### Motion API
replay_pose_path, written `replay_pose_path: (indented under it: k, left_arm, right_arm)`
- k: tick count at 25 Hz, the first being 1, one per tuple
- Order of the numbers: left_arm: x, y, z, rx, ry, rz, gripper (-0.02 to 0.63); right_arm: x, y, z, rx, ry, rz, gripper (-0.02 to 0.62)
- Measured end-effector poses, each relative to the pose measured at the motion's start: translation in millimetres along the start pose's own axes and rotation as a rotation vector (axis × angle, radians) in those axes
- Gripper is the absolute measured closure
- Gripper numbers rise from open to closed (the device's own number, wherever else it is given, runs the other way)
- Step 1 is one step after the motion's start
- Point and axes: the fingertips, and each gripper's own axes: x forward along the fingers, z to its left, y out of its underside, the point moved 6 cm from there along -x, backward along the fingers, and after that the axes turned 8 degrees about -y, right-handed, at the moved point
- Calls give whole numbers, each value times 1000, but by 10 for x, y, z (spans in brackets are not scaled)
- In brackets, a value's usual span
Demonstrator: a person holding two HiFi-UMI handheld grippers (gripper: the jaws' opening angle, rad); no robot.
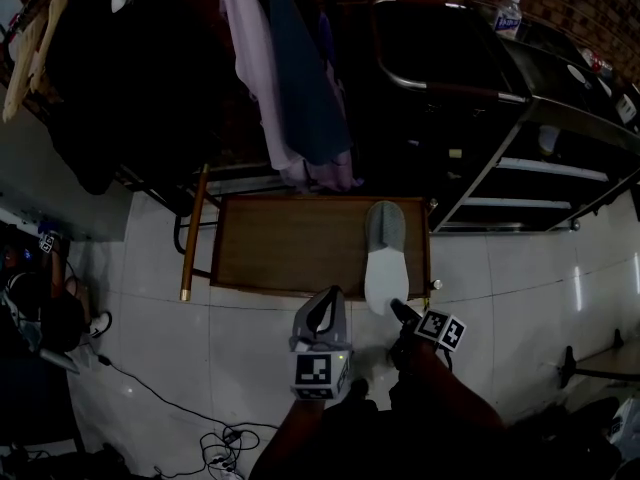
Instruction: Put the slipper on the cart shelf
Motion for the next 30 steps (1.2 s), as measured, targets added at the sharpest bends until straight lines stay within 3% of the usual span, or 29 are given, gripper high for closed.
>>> replay_pose_path:
  k: [5, 10, 20, 25, 30]
  left_arm:
    - [-49, 20, 15, 15, -4, 6, 591]
    - [-79, 49, 31, 16, -18, 17, 591]
    - [-67, -33, -26, 24, 3, -17, 591]
    - [-40, -91, -43, 23, 16, -26, 591]
    - [14, -229, -85, 29, 46, -62, 591]
  right_arm:
    - [132, 25, -83, 79, -19, 5, 394]
    - [224, 21, -36, 118, -79, 11, 490]
    - [88, 22, 332, 13, -175, 7, 549]
    - [-188, -45, 613, -139, -200, -16, 556]
    - [-574, -240, 1137, -472, -209, -128, 557]
